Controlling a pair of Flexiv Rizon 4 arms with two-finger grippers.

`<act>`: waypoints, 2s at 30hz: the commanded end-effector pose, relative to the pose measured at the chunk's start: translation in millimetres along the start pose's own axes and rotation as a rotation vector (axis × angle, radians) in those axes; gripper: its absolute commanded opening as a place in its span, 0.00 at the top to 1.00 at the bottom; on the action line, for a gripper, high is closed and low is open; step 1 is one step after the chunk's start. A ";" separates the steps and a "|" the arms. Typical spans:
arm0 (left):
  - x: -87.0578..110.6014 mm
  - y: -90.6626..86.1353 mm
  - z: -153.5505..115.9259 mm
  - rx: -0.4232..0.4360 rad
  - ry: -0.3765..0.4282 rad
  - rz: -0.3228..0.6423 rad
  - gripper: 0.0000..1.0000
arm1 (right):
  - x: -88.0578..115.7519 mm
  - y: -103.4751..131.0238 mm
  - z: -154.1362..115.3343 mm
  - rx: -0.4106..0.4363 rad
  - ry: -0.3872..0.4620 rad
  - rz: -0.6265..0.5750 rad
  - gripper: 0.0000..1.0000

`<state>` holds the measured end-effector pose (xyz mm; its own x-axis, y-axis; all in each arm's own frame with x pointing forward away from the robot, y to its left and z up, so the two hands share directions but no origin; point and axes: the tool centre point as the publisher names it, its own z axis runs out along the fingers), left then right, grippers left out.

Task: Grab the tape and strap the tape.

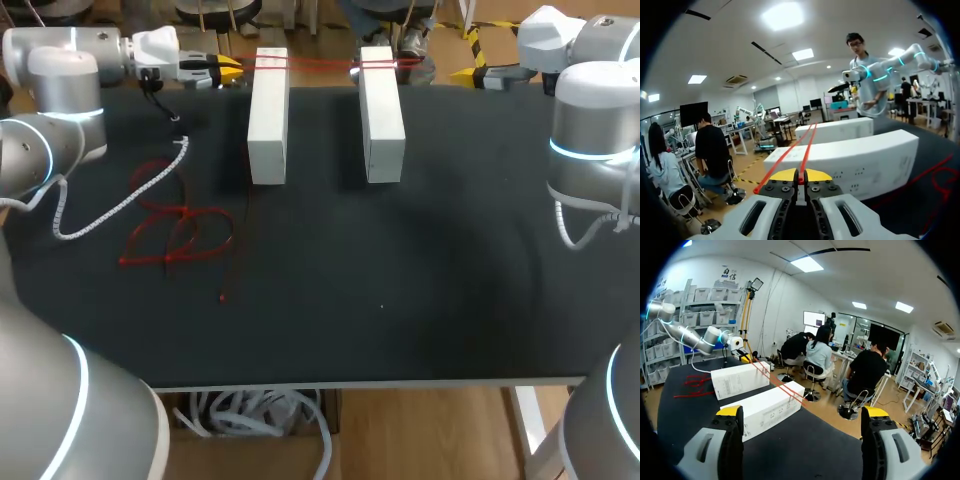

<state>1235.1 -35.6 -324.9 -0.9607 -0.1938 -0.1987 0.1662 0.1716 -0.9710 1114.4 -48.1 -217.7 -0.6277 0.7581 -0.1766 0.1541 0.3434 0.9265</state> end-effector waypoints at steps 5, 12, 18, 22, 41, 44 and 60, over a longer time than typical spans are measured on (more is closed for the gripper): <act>-5.2 -7.7 5.9 0.031 0.326 0.055 1.00 | -0.9 0.3 -0.6 0.002 0.004 0.000 0.00; 7.1 -36.2 15.8 0.090 0.403 0.076 1.00 | -0.9 0.3 -0.6 0.002 0.004 0.000 0.00; 26.7 -60.4 26.2 0.147 0.423 0.040 1.00 | -0.9 0.3 -0.6 0.002 0.004 0.000 0.00; 39.1 -74.1 33.9 0.205 0.402 0.010 1.00 | -0.9 0.3 -0.6 0.002 0.004 0.000 0.00; 58.3 -114.8 47.5 0.209 0.454 -0.171 1.00 | -0.9 0.3 -0.6 0.002 0.004 0.000 0.00; 58.3 -114.8 47.5 0.209 0.454 -0.171 1.00 | -0.9 0.3 -0.6 0.002 0.004 0.000 0.00; 58.1 -118.2 49.5 0.269 0.469 -0.112 1.00 | -0.9 0.3 -0.6 0.002 0.004 0.000 0.00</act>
<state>1164.1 -114.2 -220.5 -0.9967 0.0738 -0.0347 0.0308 -0.0536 -0.9981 1114.3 -48.1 -217.7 -0.6278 0.7581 -0.1766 0.1541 0.3434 0.9265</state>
